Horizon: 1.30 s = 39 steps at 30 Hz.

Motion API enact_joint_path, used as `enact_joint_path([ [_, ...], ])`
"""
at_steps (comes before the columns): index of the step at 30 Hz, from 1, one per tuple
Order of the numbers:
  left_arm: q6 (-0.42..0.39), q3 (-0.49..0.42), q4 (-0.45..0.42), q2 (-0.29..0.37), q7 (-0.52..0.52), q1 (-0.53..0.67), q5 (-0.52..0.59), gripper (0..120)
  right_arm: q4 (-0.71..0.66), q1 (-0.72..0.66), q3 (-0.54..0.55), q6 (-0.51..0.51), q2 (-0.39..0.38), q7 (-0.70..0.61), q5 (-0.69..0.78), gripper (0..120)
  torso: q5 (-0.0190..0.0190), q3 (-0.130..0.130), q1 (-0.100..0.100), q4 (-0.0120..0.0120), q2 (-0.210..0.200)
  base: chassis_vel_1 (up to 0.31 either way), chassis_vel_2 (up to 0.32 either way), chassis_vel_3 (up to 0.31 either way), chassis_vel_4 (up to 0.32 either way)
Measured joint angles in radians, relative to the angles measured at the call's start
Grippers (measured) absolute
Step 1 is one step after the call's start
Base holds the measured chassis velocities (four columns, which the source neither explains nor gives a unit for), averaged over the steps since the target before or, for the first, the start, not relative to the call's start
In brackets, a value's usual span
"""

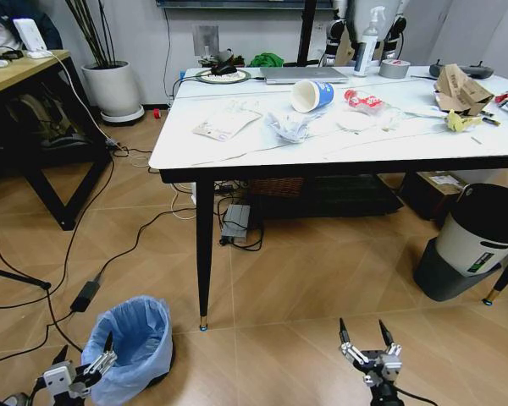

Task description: Pick up the trash bin and place the trash from the table into it.

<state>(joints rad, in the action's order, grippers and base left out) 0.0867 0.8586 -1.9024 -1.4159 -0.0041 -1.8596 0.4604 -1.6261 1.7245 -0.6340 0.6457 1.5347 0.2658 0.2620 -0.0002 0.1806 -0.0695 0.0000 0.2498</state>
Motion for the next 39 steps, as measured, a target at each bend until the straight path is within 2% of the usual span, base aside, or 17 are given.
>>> enact_joint_path([
  [10,-0.116,0.021,0.063,0.010,-0.060,0.031,0.011,100,0.003,0.019,-0.003,0.012,-0.015,0.007,0.000,100,0.0000,0.002,-0.001,0.0001,0.003,0.000,0.000,0.000,0.000],
  [15,-0.146,0.024,0.090,0.014,-0.075,0.059,0.011,100,0.003,0.021,-0.002,0.013,-0.016,0.007,-0.007,100,-0.0001,0.003,-0.001,0.0001,0.004,0.000,0.000,0.000,0.000],
  [24,-0.215,0.020,0.130,0.083,-0.081,0.128,0.027,100,0.017,0.028,0.003,0.020,0.000,0.008,-0.025,100,0.0000,0.004,-0.002,0.0001,0.006,0.000,0.000,0.000,0.000],
  [39,-0.246,-0.013,0.244,0.113,-0.082,0.233,0.047,100,0.032,0.034,-0.008,0.022,0.016,0.008,-0.035,100,0.0002,0.005,-0.002,0.0000,0.007,0.000,0.000,0.000,0.000],
])
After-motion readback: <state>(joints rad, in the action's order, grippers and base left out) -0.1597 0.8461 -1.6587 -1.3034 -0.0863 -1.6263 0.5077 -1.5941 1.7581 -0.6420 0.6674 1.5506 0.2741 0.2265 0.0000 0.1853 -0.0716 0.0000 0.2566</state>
